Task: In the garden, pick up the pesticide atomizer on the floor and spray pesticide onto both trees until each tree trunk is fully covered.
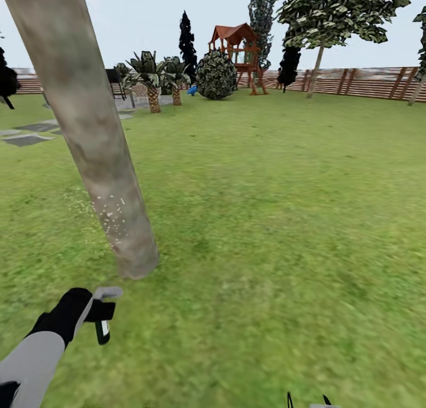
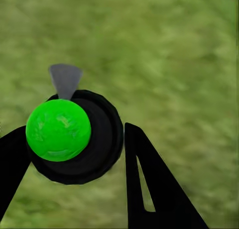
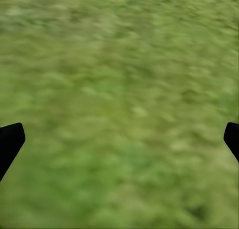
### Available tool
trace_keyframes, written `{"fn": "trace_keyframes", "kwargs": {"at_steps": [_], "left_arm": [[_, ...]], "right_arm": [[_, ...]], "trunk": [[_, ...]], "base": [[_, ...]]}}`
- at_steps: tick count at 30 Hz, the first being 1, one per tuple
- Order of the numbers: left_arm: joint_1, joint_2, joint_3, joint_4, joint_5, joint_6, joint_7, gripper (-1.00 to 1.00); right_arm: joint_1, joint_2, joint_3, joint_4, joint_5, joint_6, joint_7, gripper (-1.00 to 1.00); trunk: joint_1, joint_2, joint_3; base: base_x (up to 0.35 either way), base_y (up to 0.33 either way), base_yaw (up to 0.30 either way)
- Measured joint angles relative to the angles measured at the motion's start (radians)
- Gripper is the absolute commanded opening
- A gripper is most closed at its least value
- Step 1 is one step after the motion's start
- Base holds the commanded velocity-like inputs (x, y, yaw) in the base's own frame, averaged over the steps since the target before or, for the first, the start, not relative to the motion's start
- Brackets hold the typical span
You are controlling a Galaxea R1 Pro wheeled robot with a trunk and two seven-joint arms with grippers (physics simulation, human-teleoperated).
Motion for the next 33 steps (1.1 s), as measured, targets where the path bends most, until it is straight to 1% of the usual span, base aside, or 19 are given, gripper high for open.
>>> {"fn": "trace_keyframes", "kwargs": {"at_steps": [2,4,7,9,14,17,22,26,30,33], "left_arm": [[0.002,0.003,0.002,0.022,-0.004,-0.022,-0.001,-1.00],[0.002,0.003,0.002,0.031,-0.004,-0.027,0.001,-1.00],[0.002,-0.004,-0.002,0.033,-0.003,-0.029,0.010,-1.00],[0.002,-0.005,-0.001,0.034,-0.004,-0.028,0.010,-1.00],[0.002,-0.003,0.001,0.034,-0.007,-0.025,0.011,-1.00],[0.002,-0.004,0.000,0.034,-0.004,-0.026,0.011,-1.00],[0.002,-0.006,0.000,0.034,-0.001,-0.026,0.009,-1.00],[0.002,-0.008,-0.002,0.034,-0.002,-0.026,0.009,-1.00],[0.002,-0.021,-0.002,0.034,-0.003,-0.027,0.010,-1.00],[0.002,-0.023,-0.002,0.032,-0.006,-0.026,0.010,-1.00]], "right_arm": [[0.000,-0.001,-0.001,0.000,0.001,0.000,0.000,1.00],[0.000,-0.003,-0.001,0.000,0.001,0.001,0.000,1.00],[0.000,-0.003,0.000,0.001,0.003,0.003,0.000,1.00],[0.000,-0.005,-0.001,0.001,0.002,0.002,0.000,1.00],[0.000,-0.002,0.000,0.000,0.000,0.002,0.000,1.00],[0.000,-0.001,0.000,0.000,0.000,0.002,0.000,1.00],[0.000,0.000,0.000,0.000,0.000,0.001,0.000,1.00],[0.000,-0.001,-0.001,0.000,0.000,0.002,0.000,1.00],[0.000,-0.002,-0.001,0.000,0.000,0.002,0.000,1.00],[0.000,-0.002,-0.001,0.000,0.000,0.002,0.000,1.00]], "trunk": [[0.000,0.000,0.000],[0.000,0.000,0.000],[0.000,0.000,0.000],[0.000,0.000,0.000],[0.000,0.000,0.000],[0.000,0.000,0.000],[0.000,0.000,0.000],[0.000,0.000,0.000],[0.000,0.000,0.000],[0.000,0.000,0.000]], "base": [[0.159,0.000,0.024],[0.292,0.000,0.006],[0.331,0.000,0.001],[0.337,0.000,0.000],[0.338,0.000,0.001],[0.229,0.000,0.110],[0.019,0.000,0.251],[-0.016,-0.053,0.039],[-0.112,-0.224,0.002],[-0.040,-0.259,0.000]]}}
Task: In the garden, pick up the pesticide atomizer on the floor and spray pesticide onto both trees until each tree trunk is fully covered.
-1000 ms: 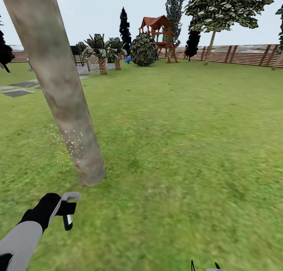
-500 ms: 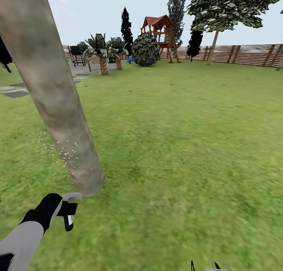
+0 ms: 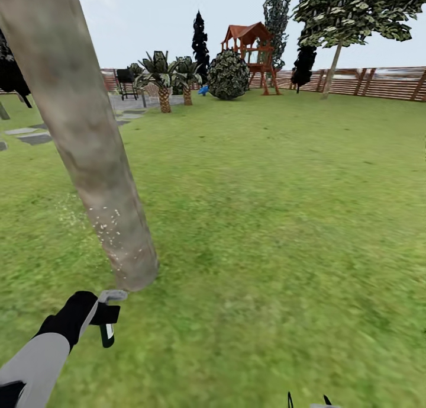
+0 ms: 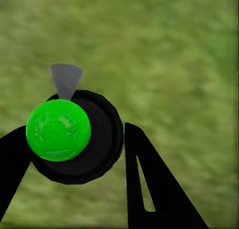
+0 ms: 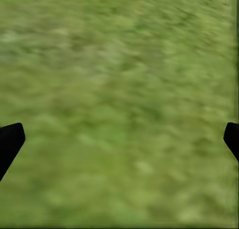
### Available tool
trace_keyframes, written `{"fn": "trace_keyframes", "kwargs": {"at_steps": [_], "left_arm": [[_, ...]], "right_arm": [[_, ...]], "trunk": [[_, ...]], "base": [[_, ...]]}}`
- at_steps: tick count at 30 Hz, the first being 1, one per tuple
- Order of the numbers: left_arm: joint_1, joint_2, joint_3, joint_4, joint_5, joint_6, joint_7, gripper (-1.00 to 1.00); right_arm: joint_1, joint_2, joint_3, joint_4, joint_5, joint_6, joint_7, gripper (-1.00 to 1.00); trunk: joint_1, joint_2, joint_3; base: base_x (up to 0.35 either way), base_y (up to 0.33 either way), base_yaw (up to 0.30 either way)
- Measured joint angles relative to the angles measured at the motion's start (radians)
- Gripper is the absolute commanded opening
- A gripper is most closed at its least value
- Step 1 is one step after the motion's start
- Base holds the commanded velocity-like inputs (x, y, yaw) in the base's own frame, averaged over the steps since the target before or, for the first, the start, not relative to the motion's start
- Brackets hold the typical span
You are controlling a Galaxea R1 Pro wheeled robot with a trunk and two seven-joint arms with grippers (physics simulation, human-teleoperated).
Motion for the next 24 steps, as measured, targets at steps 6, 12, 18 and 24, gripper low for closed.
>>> {"fn": "trace_keyframes", "kwargs": {"at_steps": [6,12,18,24], "left_arm": [[0.000,0.000,-0.001,-0.001,0.001,0.002,0.000,-1.00],[0.000,0.000,-0.002,-0.006,0.002,0.002,0.000,-1.00],[0.000,-0.001,-0.002,-0.009,0.003,0.002,0.000,-1.00],[0.000,-0.002,-0.001,-0.012,0.003,0.002,0.000,-1.00]], "right_arm": [[0.000,0.001,0.000,0.000,0.000,0.000,0.000,1.00],[0.000,0.001,0.000,0.000,0.000,0.000,0.000,1.00],[0.000,0.001,0.000,0.000,0.000,0.000,0.000,1.00],[0.000,0.002,0.000,0.000,0.000,0.000,0.000,1.00]], "trunk": [[0.000,0.000,0.000],[0.000,0.000,0.000],[0.000,0.000,0.000],[0.000,0.000,0.000]], "base": [[0.119,-0.259,0.151],[0.191,-0.231,0.173],[0.173,-0.230,0.004],[0.149,-0.242,0.175]]}}
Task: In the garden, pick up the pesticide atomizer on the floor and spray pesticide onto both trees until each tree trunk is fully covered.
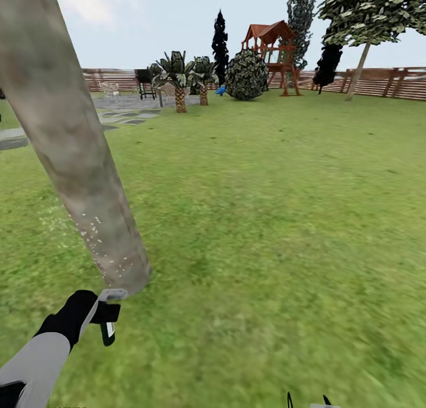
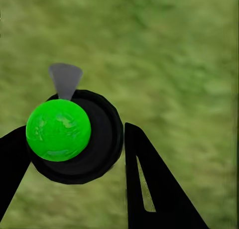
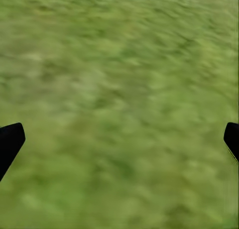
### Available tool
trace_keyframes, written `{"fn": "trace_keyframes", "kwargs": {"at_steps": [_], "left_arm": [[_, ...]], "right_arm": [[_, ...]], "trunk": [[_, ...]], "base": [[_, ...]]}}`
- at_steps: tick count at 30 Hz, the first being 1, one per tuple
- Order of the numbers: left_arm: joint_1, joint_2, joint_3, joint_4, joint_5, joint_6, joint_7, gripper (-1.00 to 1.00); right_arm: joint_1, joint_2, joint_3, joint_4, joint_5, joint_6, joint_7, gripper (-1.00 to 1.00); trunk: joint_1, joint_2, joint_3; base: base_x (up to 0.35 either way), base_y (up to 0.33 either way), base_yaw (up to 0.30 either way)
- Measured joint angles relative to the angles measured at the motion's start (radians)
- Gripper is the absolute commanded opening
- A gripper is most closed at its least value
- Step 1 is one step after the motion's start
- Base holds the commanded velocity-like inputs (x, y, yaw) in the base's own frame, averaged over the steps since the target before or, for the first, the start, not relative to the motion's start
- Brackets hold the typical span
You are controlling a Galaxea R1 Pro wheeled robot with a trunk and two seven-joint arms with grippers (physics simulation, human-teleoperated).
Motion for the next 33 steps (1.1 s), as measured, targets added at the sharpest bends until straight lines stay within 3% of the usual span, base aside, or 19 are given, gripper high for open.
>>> {"fn": "trace_keyframes", "kwargs": {"at_steps": [24,33], "left_arm": [[0.000,0.000,0.003,-0.002,0.001,-0.002,-0.001,-1.00],[0.000,-0.001,0.003,-0.002,0.002,-0.001,0.000,-1.00]], "right_arm": [[0.000,0.000,0.000,0.000,0.000,0.000,0.000,1.00],[0.000,0.000,0.000,0.000,0.000,0.000,0.000,1.00]], "trunk": [[0.000,0.000,0.000],[0.000,0.000,0.000]], "base": [[0.100,-0.257,0.275],[0.170,-0.233,0.022]]}}
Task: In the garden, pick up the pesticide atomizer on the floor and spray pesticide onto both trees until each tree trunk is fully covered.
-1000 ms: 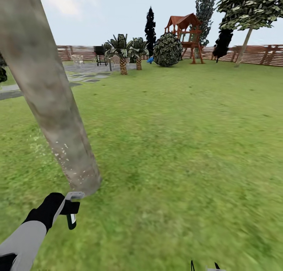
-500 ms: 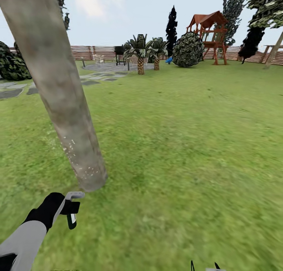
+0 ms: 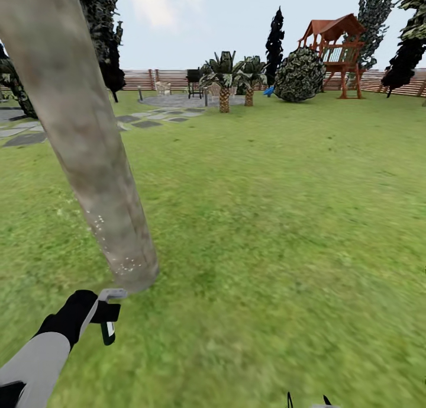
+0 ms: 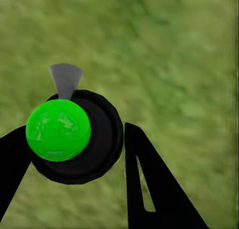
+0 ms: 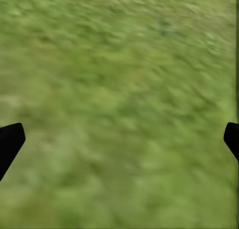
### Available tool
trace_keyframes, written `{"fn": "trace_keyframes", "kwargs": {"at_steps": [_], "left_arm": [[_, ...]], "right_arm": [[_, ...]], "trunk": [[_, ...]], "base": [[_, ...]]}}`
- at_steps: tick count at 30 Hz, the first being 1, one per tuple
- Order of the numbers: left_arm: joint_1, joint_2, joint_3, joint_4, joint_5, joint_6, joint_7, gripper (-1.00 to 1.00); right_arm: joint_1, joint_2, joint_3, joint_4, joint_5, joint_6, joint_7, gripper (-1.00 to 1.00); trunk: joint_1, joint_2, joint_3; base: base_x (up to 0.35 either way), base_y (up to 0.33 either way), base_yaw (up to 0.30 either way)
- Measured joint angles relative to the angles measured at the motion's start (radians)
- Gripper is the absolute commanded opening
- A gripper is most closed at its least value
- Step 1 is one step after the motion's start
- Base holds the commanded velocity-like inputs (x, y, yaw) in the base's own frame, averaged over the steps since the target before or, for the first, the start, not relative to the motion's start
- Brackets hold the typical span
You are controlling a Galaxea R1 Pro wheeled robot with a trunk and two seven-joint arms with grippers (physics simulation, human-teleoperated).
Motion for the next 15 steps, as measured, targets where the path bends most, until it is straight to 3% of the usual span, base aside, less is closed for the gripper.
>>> {"fn": "trace_keyframes", "kwargs": {"at_steps": [4,15], "left_arm": [[0.000,-0.004,0.000,0.000,-0.001,0.000,0.000,-1.00],[0.000,-0.007,0.000,0.000,-0.002,0.000,0.000,-1.00]], "right_arm": [[0.000,0.000,0.001,0.000,0.000,0.000,0.000,1.00],[0.000,0.000,0.001,0.000,0.000,0.000,0.000,1.00]], "trunk": [[0.000,0.000,0.000],[0.000,0.000,0.000]], "base": [[0.109,-0.261,0.084],[0.096,-0.264,0.269]]}}
